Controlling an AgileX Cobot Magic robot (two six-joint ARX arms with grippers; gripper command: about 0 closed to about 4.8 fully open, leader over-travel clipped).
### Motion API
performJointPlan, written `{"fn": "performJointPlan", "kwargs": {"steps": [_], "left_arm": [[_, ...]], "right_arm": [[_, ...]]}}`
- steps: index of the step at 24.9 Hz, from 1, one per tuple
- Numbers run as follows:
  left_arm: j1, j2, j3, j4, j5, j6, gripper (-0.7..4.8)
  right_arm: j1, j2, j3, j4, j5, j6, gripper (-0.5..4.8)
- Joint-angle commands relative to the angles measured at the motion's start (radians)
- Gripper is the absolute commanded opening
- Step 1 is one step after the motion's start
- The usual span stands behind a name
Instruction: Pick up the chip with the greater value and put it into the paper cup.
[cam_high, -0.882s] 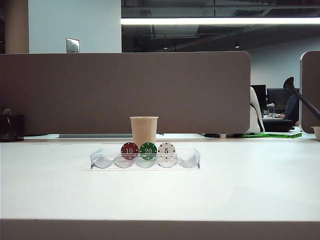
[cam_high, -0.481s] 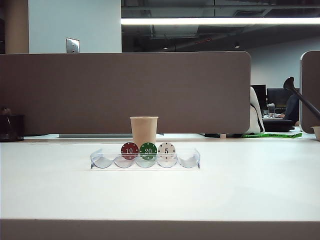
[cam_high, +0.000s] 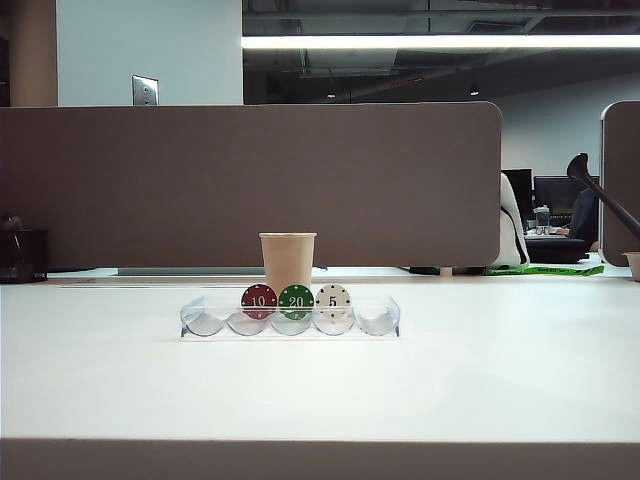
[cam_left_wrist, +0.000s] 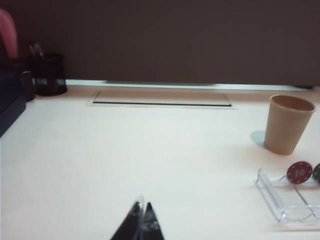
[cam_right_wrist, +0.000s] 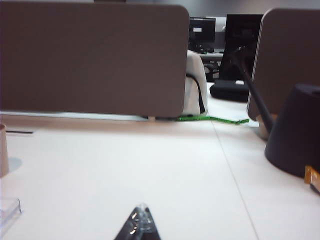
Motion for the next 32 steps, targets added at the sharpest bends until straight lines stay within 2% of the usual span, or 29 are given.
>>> {"fn": "performJointPlan", "kwargs": {"steps": [1,5,11,13,16,21,25,28,32], "left_arm": [[0.000,0.001,0.029,-0.007,0.039,0.001,-0.05],[0.000,0.007,0.087,-0.093,0.153,0.001,-0.05],[-0.001,0.061,0.159,-0.145,0.198,0.033,-0.05],[-0.002,0.129,0.215,-0.193,0.247,0.092,-0.05],[-0.013,0.233,0.285,-0.211,0.265,0.153,-0.05],[-0.111,0.433,0.389,-0.209,0.262,0.185,-0.05],[-0.250,0.594,0.428,-0.116,0.165,0.203,-0.05],[-0.311,0.661,0.429,-0.040,0.112,0.233,-0.05],[-0.320,0.735,0.429,0.014,0.117,0.225,-0.05]], "right_arm": [[0.000,0.003,0.078,-0.111,-0.003,-0.003,-0.06],[0.001,0.057,0.182,-0.238,-0.037,-0.011,-0.06],[0.001,0.293,0.337,-0.314,-0.132,-0.092,-0.06],[0.008,0.439,0.435,-0.342,-0.172,-0.111,-0.06],[0.037,0.612,0.553,-0.391,-0.186,-0.112,-0.06],[0.147,0.869,0.715,-0.430,-0.182,-0.112,-0.06],[0.248,1.039,0.816,-0.418,-0.175,-0.113,-0.06],[0.292,1.104,0.864,-0.412,-0.158,-0.113,-0.05],[0.342,1.157,0.914,-0.410,-0.120,-0.113,-0.05]]}}
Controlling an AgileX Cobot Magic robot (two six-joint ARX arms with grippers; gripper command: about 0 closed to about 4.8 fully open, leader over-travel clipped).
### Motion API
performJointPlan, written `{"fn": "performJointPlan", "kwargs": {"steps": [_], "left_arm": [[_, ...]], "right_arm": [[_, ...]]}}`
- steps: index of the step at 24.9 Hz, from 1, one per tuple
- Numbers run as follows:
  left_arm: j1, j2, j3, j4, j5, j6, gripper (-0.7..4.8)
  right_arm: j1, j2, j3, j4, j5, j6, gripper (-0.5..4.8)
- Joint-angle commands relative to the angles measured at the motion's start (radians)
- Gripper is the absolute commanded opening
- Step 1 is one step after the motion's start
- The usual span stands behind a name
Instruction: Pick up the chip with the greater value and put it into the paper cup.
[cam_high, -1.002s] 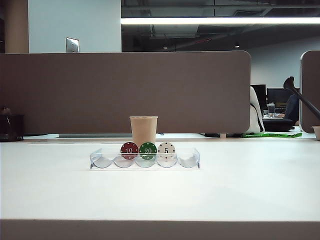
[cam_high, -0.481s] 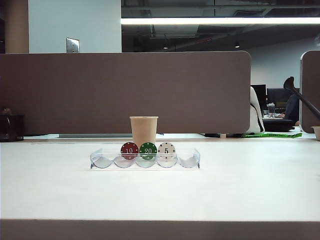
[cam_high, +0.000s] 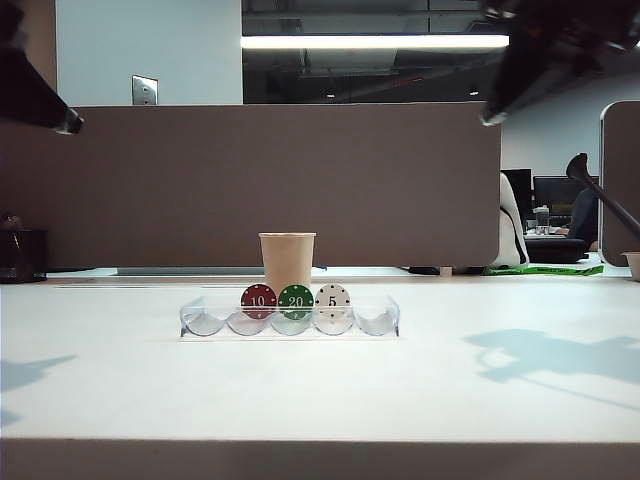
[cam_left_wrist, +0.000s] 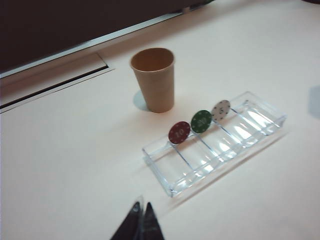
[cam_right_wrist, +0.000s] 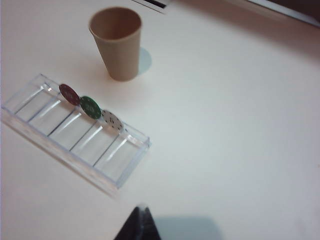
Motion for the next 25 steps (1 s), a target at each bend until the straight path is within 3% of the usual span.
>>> {"fn": "performJointPlan", "kwargs": {"steps": [1,6,11,20,25], "left_arm": [[-0.002,0.040,0.007,0.048,0.002,-0.004,-0.05],[-0.002,0.046,0.026,0.055,0.038,-0.029,-0.05],[-0.002,0.046,0.032,0.114,0.047,-0.030,-0.05],[-0.002,0.048,0.031,0.117,0.050,-0.030,-0.05],[-0.002,0.119,0.033,0.210,0.115,-0.022,-0.05]], "right_arm": [[0.037,0.040,0.040,0.030,0.032,-0.003,-0.05],[0.048,0.128,0.125,0.040,0.042,-0.002,-0.05],[0.048,0.200,0.164,0.163,0.029,0.003,-0.05],[0.048,0.200,0.163,0.165,-0.013,0.002,-0.06],[0.048,0.213,0.164,0.152,-0.040,0.003,-0.05]]}}
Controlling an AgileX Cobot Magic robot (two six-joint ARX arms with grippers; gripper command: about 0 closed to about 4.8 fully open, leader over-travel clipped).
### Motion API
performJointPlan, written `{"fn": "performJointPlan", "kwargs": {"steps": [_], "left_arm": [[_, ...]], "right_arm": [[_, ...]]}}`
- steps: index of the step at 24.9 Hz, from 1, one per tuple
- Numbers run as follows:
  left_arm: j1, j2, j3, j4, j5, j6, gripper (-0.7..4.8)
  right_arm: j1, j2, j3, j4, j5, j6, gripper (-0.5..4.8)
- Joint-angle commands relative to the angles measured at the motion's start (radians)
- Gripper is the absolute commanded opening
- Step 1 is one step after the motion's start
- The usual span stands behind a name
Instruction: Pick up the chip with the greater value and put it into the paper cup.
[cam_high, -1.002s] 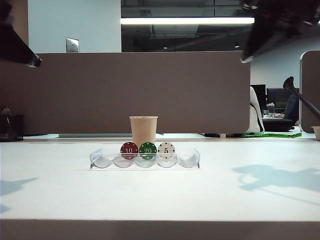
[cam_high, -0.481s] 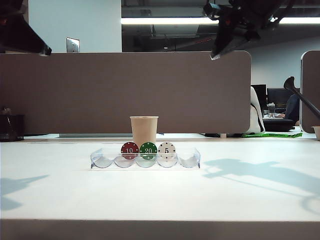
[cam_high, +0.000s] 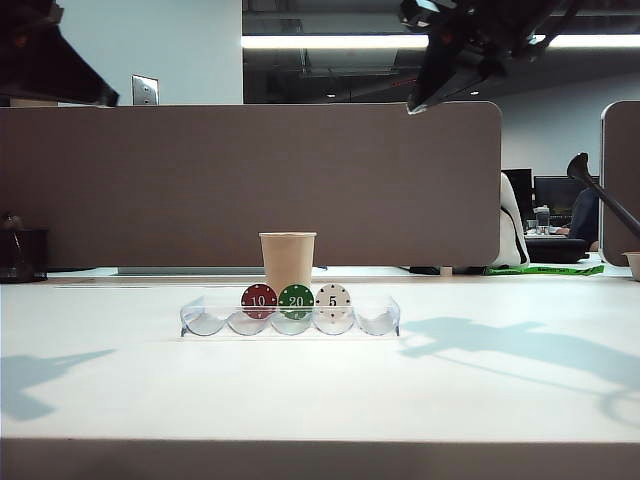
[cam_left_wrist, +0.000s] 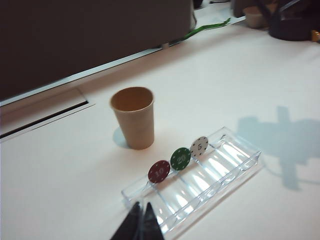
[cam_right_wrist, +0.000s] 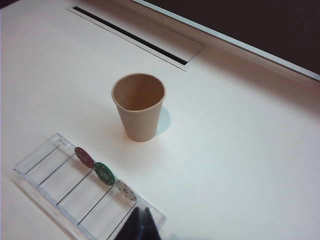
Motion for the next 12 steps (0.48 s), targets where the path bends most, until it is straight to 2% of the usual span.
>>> {"fn": "performJointPlan", "kwargs": {"steps": [1,2,5,7,8,9,10,12], "left_arm": [[0.000,0.054,0.014,0.045,0.014,0.008,-0.05],[0.000,0.066,0.020,0.043,0.019,0.026,-0.06],[0.000,0.151,0.072,0.043,0.090,0.192,-0.05],[0.000,0.230,0.132,0.036,0.114,0.245,-0.01],[0.000,0.256,0.153,0.030,0.126,0.267,0.09],[0.000,0.308,0.200,0.008,0.152,0.309,0.53],[0.000,0.342,0.232,-0.007,0.162,0.329,0.76],[0.000,0.422,0.308,-0.048,0.172,0.368,0.92]], "right_arm": [[0.000,-0.004,0.006,-0.035,-0.005,0.002,-0.05],[0.000,-0.004,0.005,-0.051,-0.005,0.002,-0.05],[0.000,-0.004,0.003,-0.109,-0.007,0.002,-0.06],[0.000,-0.004,0.003,-0.135,-0.021,0.002,-0.05],[0.000,-0.004,0.003,-0.142,-0.034,0.002,-0.05],[0.000,-0.004,0.003,-0.157,-0.052,0.002,-0.05],[0.000,-0.004,0.003,-0.166,-0.059,0.002,-0.05],[0.000,-0.004,0.003,-0.180,-0.062,0.001,-0.06]]}}
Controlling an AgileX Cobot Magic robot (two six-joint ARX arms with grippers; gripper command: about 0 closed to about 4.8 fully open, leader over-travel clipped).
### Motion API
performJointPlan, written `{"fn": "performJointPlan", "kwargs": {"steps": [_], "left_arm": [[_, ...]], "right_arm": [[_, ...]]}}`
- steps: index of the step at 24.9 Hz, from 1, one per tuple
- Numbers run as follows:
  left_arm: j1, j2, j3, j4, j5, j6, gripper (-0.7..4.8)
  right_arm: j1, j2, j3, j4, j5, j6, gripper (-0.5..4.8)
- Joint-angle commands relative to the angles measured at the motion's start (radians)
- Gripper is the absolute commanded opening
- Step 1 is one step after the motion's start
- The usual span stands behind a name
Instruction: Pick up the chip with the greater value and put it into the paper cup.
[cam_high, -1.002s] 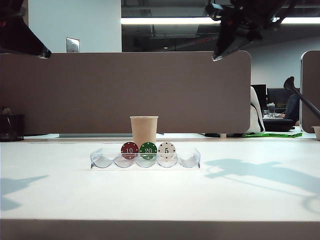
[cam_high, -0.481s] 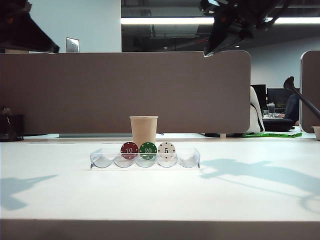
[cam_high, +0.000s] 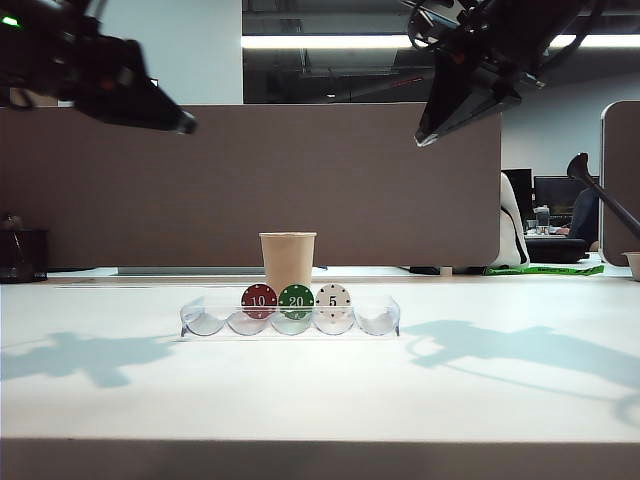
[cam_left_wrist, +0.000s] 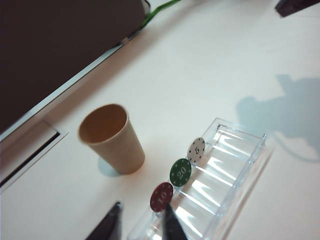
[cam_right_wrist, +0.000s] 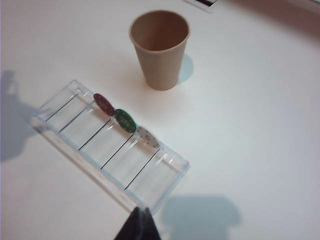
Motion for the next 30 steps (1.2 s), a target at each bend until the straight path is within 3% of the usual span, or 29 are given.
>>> {"fn": "performJointPlan", "kwargs": {"steps": [1,4,6,7,11,18,30], "left_arm": [[0.000,0.087,0.094,-0.055,0.038,0.068,0.94],[0.000,0.153,0.177,-0.144,0.115,0.129,1.03],[0.000,0.183,0.214,-0.201,0.175,0.193,1.64],[0.000,0.195,0.219,-0.210,0.199,0.250,1.66],[0.000,0.211,0.220,-0.216,0.211,0.311,1.66],[0.000,0.293,0.265,-0.255,0.264,0.312,1.66],[0.000,0.454,0.512,-0.478,0.322,0.312,1.85]], "right_arm": [[0.001,-0.004,0.004,-0.010,-0.013,0.001,-0.06],[0.001,-0.004,0.004,-0.010,-0.020,0.001,-0.06],[0.001,-0.003,0.004,-0.011,-0.020,0.001,-0.06],[0.001,-0.003,0.004,-0.014,-0.020,0.001,-0.06],[0.001,-0.003,-0.011,-0.020,-0.028,0.000,-0.06],[0.001,-0.003,-0.066,-0.005,-0.043,-0.001,-0.05],[0.001,-0.003,-0.083,-0.004,-0.046,-0.001,-0.06]]}}
